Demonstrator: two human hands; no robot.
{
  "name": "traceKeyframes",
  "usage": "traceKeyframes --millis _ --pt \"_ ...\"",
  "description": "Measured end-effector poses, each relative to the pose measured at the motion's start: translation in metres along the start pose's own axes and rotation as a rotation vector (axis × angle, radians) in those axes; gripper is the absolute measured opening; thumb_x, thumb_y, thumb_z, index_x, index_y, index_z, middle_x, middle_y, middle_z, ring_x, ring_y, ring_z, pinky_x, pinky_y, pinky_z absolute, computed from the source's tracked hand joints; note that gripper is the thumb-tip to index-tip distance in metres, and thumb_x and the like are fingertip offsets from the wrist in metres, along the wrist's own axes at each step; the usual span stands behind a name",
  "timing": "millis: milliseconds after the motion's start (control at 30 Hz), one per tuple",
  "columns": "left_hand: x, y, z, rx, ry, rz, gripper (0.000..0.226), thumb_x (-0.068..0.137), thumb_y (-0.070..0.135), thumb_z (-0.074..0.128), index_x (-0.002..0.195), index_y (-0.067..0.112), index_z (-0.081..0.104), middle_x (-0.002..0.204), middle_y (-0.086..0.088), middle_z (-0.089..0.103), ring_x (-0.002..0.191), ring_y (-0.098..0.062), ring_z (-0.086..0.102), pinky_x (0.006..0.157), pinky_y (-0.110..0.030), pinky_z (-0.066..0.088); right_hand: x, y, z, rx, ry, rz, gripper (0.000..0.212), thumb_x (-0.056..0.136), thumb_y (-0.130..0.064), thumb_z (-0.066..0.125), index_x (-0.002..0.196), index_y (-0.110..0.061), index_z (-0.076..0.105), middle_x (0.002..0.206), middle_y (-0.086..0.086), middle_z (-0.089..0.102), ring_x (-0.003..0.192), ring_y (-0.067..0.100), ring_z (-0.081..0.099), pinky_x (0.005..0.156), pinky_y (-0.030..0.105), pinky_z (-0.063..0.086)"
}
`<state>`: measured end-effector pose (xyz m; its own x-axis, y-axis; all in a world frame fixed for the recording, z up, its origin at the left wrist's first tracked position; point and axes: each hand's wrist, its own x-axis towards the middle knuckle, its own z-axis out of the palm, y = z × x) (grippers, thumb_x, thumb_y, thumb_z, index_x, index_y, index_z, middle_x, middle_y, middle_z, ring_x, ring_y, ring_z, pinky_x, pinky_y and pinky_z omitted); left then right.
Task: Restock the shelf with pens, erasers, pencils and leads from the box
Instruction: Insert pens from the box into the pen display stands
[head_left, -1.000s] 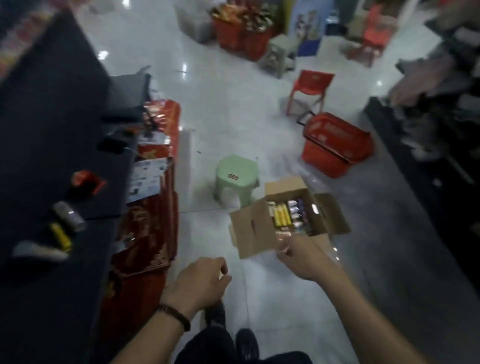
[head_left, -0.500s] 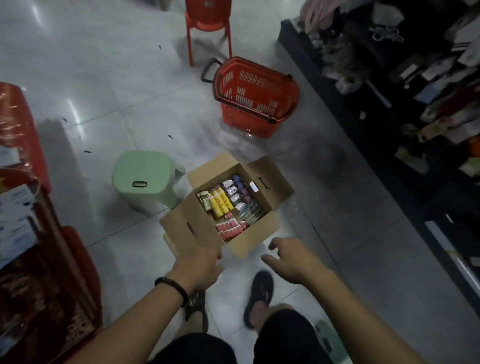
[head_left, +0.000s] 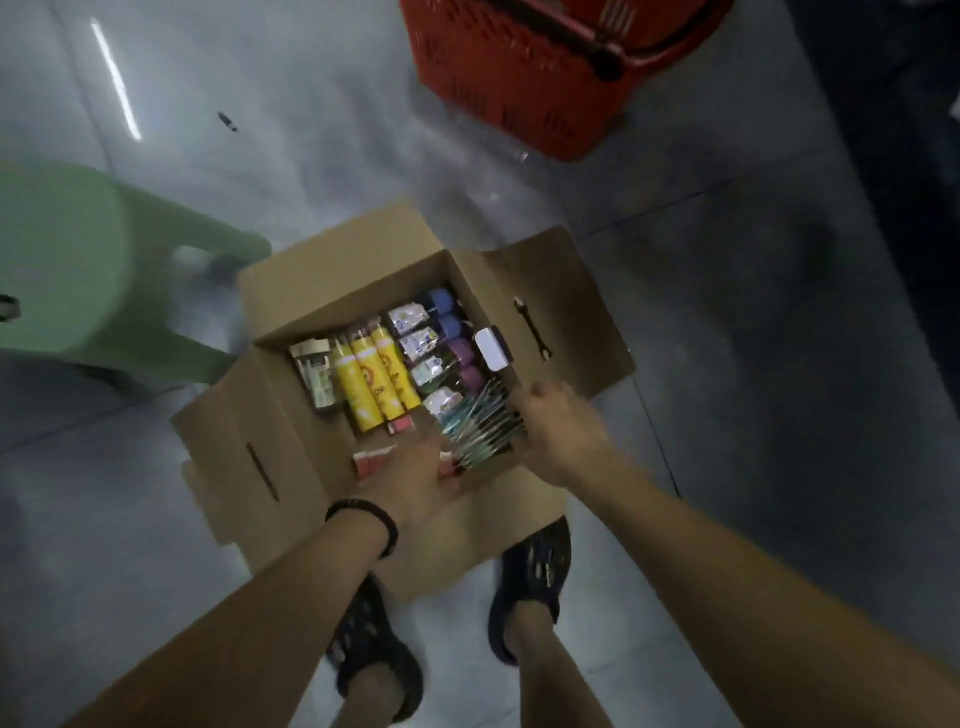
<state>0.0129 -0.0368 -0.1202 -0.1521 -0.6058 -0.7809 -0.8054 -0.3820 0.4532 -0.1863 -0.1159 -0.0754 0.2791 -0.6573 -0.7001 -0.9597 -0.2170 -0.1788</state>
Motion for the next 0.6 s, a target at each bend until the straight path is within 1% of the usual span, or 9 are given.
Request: traceKeyframes --millis 33,67,100,133,267,333,400,500,600 --pt "0.029 -0.006 0.012 -0.004 0.037 -0.006 0.037 0.086 0.036 0.065 0.12 0.022 0.06 0.12 -0.009 0.061 0.111 -0.031 0.063 0.087 -0.035 0.052 0.022 0.009 0.016 -0.053 0.061 -0.018 0.044 0.091 -0.03 0.069 0.133 -0.025 0.056 0.121 0.008 0.059 0.115 0.034 0.057 0.087 0.048 0.056" --pt "0.055 -0.012 0.027 -0.002 0.053 -0.021 0.046 0.089 0.033 0.067 0.132 0.019 0.057 0.128 -0.013 0.057 0.12 -0.035 0.059 0.093 -0.038 0.053 0.039 0.015 0.031 -0.084 0.123 -0.039 0.046 0.088 -0.028 0.072 0.131 -0.025 0.056 0.12 0.007 0.057 0.113 0.033 0.057 0.084 0.047 0.057" --pt "0.081 -0.017 0.04 0.006 0.064 -0.033 0.059 0.092 0.031 0.069 0.146 0.016 0.049 0.138 -0.016 0.052 0.129 -0.038 0.054 0.101 -0.042 0.051 0.055 0.02 0.043 -0.083 0.165 -0.031 0.046 0.087 -0.027 0.075 0.129 -0.026 0.057 0.119 0.007 0.053 0.11 0.032 0.057 0.08 0.046 0.058" --pt "0.1 -0.016 0.049 0.0 0.066 -0.048 0.067 0.094 0.03 0.07 0.152 0.015 0.042 0.145 -0.017 0.048 0.135 -0.039 0.049 0.107 -0.045 0.049 0.067 0.027 0.056 -0.049 0.201 -0.024 0.047 0.086 -0.028 0.077 0.128 -0.026 0.056 0.118 0.006 0.049 0.107 0.03 0.056 0.076 0.045 0.058" --pt "0.161 -0.018 0.088 -0.109 0.158 -0.1 0.051 0.089 0.022 0.07 0.135 0.012 0.052 0.136 -0.013 0.055 0.127 -0.036 0.055 0.108 -0.048 0.049 0.089 0.051 0.092 0.087 0.23 -0.068 0.057 0.09 -0.024 0.077 0.137 -0.031 0.046 0.124 0.006 0.039 0.091 0.025 0.059 0.07 0.039 0.057" --pt "0.177 -0.019 0.103 -0.107 0.231 -0.152 0.051 0.085 0.019 0.069 0.132 0.008 0.055 0.134 -0.016 0.058 0.124 -0.039 0.056 0.108 -0.049 0.049 0.095 0.059 0.102 0.127 0.229 -0.103 0.057 0.091 -0.021 0.077 0.139 -0.031 0.048 0.124 0.007 0.039 0.085 0.024 0.058 0.07 0.037 0.057" --pt "0.18 -0.017 0.113 -0.024 0.3 -0.17 0.054 0.08 0.016 0.07 0.131 0.006 0.056 0.137 -0.018 0.055 0.124 -0.04 0.053 0.11 -0.049 0.045 0.099 0.065 0.107 0.163 0.229 -0.127 0.057 0.091 -0.02 0.077 0.14 -0.032 0.05 0.122 0.006 0.04 0.083 0.023 0.057 0.068 0.036 0.057" --pt "0.182 -0.016 0.125 0.127 0.327 -0.176 0.056 0.082 0.015 0.071 0.135 0.008 0.054 0.145 -0.016 0.047 0.129 -0.039 0.046 0.115 -0.047 0.039 0.102 0.071 0.107 0.186 0.239 -0.16 0.056 0.092 -0.022 0.077 0.138 -0.035 0.049 0.122 0.003 0.038 0.083 0.021 0.055 0.068 0.035 0.058" --pt "0.184 -0.014 0.132 0.206 0.322 -0.186 0.056 0.087 0.012 0.064 0.141 0.009 0.048 0.151 -0.02 0.038 0.131 -0.042 0.041 0.116 -0.052 0.036 0.103 0.074 0.108 0.204 0.232 -0.193 0.054 0.094 -0.023 0.075 0.138 -0.037 0.047 0.125 0.001 0.037 0.087 0.018 0.054 0.072 0.032 0.057"
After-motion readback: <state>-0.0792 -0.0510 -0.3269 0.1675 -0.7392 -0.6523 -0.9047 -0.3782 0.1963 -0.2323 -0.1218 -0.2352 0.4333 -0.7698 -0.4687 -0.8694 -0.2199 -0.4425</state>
